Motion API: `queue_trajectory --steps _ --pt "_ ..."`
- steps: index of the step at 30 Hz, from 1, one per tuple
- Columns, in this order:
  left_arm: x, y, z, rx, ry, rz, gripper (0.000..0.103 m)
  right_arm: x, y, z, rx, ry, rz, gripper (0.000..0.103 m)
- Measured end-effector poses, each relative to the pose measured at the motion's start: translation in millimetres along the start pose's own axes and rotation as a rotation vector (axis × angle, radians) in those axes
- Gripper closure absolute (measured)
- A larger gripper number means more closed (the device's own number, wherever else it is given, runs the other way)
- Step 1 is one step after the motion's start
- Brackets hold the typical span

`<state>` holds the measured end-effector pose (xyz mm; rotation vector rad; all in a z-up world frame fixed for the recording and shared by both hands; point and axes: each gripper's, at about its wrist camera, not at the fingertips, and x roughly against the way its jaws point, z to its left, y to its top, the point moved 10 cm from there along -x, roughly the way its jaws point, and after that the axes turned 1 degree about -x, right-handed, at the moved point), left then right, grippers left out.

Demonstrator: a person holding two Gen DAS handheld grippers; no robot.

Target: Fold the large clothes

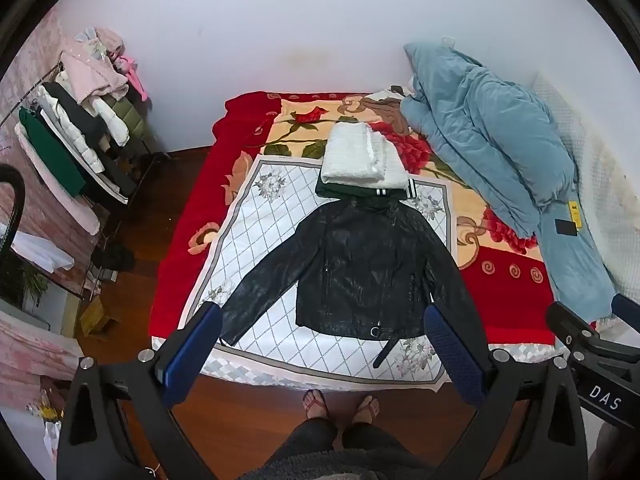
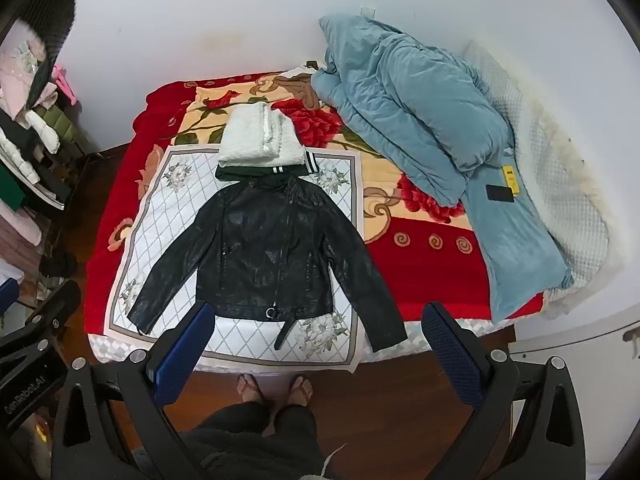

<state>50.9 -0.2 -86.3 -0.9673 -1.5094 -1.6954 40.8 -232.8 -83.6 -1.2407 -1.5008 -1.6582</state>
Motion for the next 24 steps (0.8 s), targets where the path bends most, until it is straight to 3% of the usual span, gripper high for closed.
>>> queue_trajectory --steps 24 --pt "3.4 1.0 -2.1 0.014 -0.024 0.005 0.0 5.6 6.2 -6.4 0.021 -0.025 -0.001 0.0"
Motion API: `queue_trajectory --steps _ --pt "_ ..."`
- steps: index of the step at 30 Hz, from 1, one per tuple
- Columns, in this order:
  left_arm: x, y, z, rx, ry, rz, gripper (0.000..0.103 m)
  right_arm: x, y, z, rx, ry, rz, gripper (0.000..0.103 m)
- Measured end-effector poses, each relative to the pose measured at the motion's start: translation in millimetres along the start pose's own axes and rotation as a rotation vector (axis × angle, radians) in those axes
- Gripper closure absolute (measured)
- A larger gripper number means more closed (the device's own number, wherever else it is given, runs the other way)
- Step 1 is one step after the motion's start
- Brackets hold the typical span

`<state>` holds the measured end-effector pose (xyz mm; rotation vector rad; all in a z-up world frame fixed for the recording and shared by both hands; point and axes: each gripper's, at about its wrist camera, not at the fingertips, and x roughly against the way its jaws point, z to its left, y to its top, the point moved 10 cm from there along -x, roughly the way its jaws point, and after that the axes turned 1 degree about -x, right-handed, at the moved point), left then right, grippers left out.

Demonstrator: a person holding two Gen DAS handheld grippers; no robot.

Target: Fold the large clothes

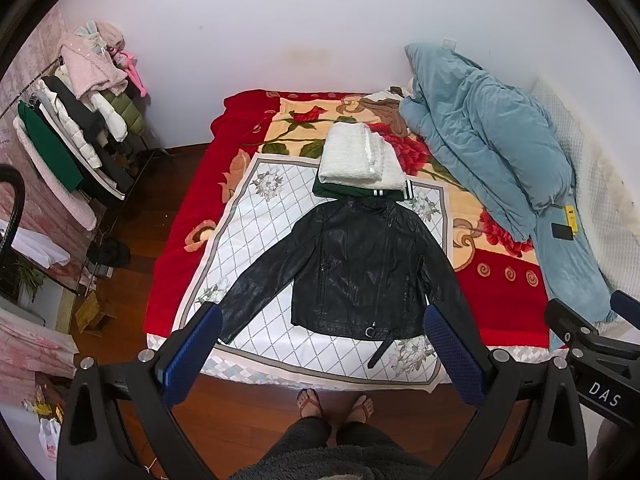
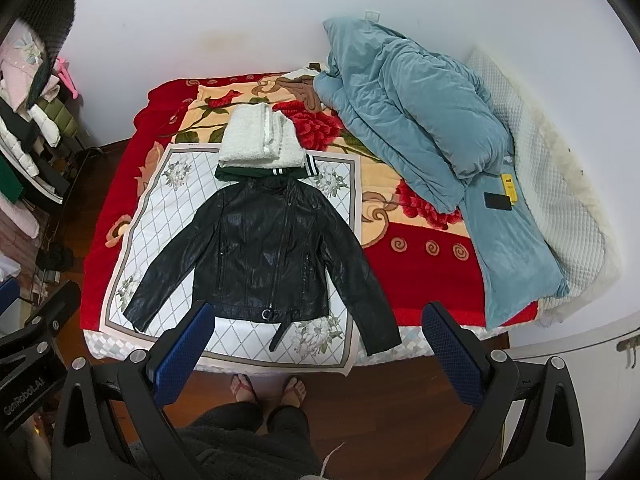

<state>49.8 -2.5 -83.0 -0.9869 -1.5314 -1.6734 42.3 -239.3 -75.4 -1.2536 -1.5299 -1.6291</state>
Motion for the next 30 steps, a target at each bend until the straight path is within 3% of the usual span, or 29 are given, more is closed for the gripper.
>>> queue_trajectory --steps 30 --pt "-5.4 1.8 -3.0 0.005 -0.008 -0.002 0.0 2.5 8.2 8.5 0.015 -0.008 -0.011 0.0"
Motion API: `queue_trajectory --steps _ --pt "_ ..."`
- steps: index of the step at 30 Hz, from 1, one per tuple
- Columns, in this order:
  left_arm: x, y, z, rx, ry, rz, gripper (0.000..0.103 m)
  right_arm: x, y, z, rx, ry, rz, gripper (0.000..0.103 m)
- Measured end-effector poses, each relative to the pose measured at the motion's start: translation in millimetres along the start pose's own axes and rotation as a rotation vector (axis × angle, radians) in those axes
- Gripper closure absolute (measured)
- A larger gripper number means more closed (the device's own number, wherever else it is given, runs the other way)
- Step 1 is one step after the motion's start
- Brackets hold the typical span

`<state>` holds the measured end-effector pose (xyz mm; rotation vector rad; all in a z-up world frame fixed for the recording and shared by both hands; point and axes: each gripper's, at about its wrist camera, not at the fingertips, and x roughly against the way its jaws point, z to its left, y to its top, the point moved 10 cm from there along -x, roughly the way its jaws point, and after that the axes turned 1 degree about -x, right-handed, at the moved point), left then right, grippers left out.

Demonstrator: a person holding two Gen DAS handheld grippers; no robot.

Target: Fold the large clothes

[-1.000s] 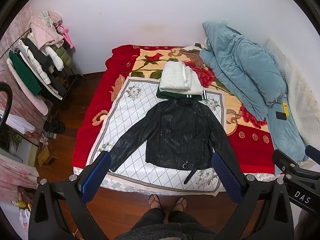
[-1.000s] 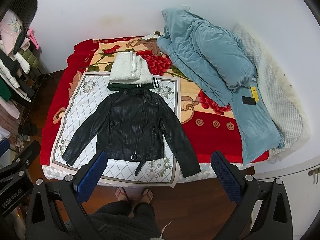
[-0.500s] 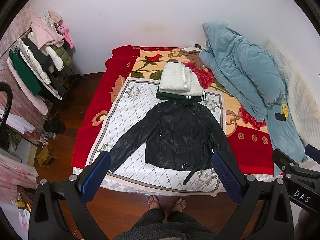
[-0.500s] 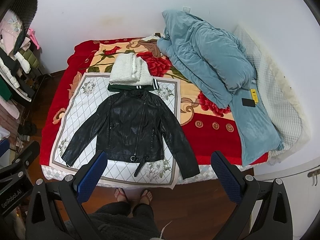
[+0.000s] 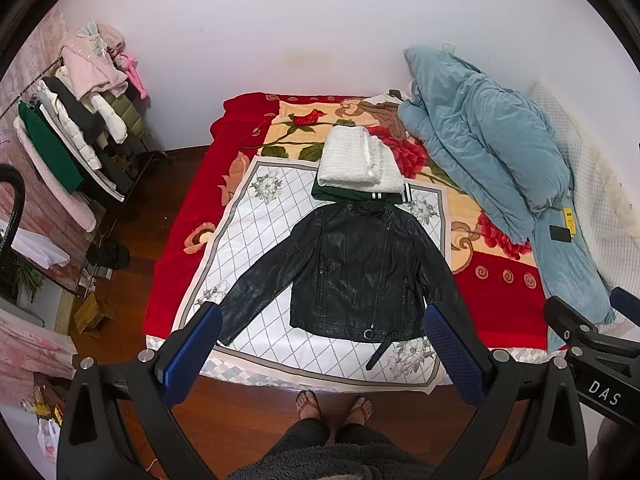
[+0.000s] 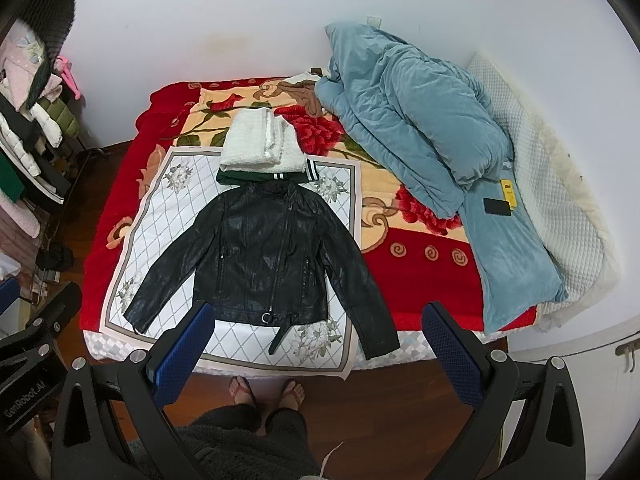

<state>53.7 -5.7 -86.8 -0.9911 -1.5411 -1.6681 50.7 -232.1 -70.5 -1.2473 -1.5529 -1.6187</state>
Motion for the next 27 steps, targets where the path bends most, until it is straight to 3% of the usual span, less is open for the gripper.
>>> queue_trajectory --steps 27 --pt "4.1 24.0 -9.9 0.005 0.002 -0.011 0.0 2.9 3.0 2.0 -0.002 -0.001 -0.008 0.0"
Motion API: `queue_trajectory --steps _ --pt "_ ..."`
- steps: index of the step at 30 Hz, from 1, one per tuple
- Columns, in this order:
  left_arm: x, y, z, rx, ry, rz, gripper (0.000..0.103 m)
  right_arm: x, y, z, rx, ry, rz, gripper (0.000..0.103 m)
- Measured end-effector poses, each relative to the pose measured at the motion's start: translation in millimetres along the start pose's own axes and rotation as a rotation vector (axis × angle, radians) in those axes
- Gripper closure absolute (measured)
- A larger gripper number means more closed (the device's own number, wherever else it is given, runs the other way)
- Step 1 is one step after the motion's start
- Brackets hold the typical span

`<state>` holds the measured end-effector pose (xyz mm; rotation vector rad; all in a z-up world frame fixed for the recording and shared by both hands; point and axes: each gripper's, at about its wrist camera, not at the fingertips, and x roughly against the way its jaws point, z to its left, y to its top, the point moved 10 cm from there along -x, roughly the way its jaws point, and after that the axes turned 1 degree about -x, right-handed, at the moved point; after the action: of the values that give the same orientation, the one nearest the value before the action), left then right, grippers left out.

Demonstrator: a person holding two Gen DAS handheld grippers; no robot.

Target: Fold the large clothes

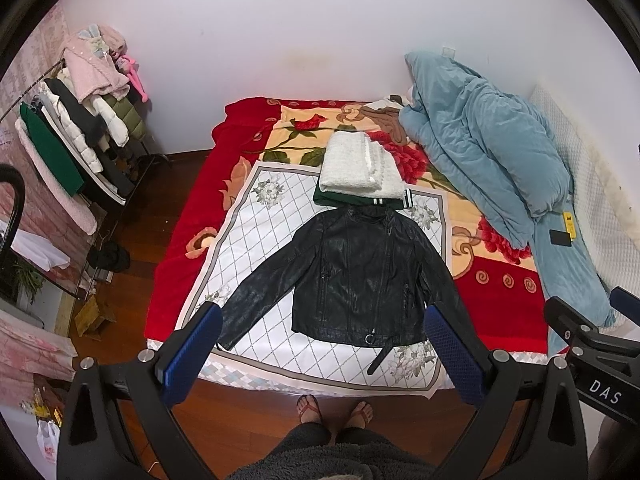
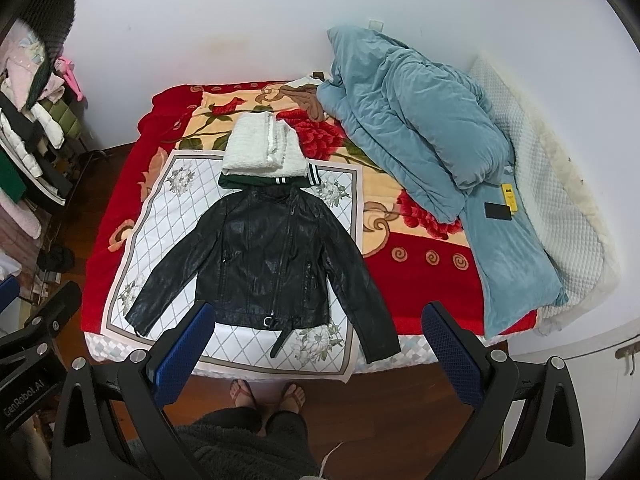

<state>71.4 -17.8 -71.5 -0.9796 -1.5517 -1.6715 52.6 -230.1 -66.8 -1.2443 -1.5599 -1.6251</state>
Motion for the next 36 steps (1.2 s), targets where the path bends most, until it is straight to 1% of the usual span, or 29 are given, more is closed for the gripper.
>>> queue_trajectory --steps 1,3,8,9,13,18,20,22,23,24,26,27,29,30,31,32,33,34,36 --pt "0.7 -4.2 1.8 -0.002 -0.001 0.001 0.0 2.8 4.5 3.0 0.003 -0.001 -0.001 0.0" --pt "0.8 -2.0 2.2 -0.002 -0.001 0.001 0.0 5.6 10.7 7.1 0.006 -0.002 0.0 0.0" --pt "1.0 -1.6 2.3 -0.001 -0.002 0.0 0.0 6.2 11.1 7.2 0.005 -0.001 -0.001 0.0" --pt "1.0 2.4 1.5 0.0 -0.003 -0.002 0.0 6.4 11.5 7.5 0.004 -0.002 -0.002 0.0" --pt "1.0 -1.2 1.2 -0.002 -0.003 0.0 0.0 5.5 9.7 6.0 0.004 -0.001 -0.002 0.0" --pt "-0.9 10.2 -1.1 -0.003 -0.01 0.005 0.0 6.0 13.5 8.8 -0.001 -0.004 0.005 0.0" --pt "-4.9 15.7 0.4 -0.009 0.003 -0.008 0.0 3.7 12.9 8.4 -0.014 -0.003 0.015 0.0" --pt "-19.8 27.6 4.1 -0.023 0.028 -0.035 0.0 -6.2 14.0 6.3 -0.048 0.007 0.032 0.0" --pt "-28.6 27.8 7.5 -0.027 0.038 -0.041 0.0 -14.5 14.2 3.8 -0.071 0.012 0.04 0.0" --pt "-44.4 35.2 9.3 -0.031 0.06 -0.052 0.0 -25.4 12.4 0.3 -0.096 0.02 0.046 0.0" --pt "-67.6 35.4 15.7 -0.036 0.077 -0.065 0.0 -55.4 6.0 -12.0 -0.161 0.031 0.076 0.0" --pt "-81.1 34.7 17.6 -0.04 0.091 -0.066 0.0 -73.2 1.3 -20.5 -0.199 0.027 0.096 0.0" --pt "-124.8 37.0 16.9 -0.048 0.119 -0.05 0.0 -113.5 -12.3 -43.5 -0.299 0.004 0.141 0.0" --pt "-132.5 32.3 16.9 -0.048 0.126 -0.046 0.0 -133.5 -20.4 -56.0 -0.349 -0.007 0.16 0.0" --pt "-157.4 29.1 15.4 -0.051 0.146 -0.029 0.0 -157.5 -31.8 -71.4 -0.41 -0.022 0.188 0.004" --pt "-170.6 25.4 14.1 -0.053 0.155 -0.02 0.0 -180.7 -43.7 -85.1 -0.465 -0.026 0.209 0.014" --pt "-184.8 22.7 11.8 -0.055 0.164 -0.012 0.0 -202.1 -56.9 -96.7 -0.516 -0.026 0.229 0.018" --pt "-209.1 18.2 6.4 -0.063 0.189 0.007 0.0 -226.5 -73.6 -108.9 -0.58 -0.023 0.255 0.025" --pt "-237.4 5.9 1.0 -0.068 0.208 0.045 0.0 -278.0 -109.2 -128.2 -0.705 0.025 0.307 0.024"
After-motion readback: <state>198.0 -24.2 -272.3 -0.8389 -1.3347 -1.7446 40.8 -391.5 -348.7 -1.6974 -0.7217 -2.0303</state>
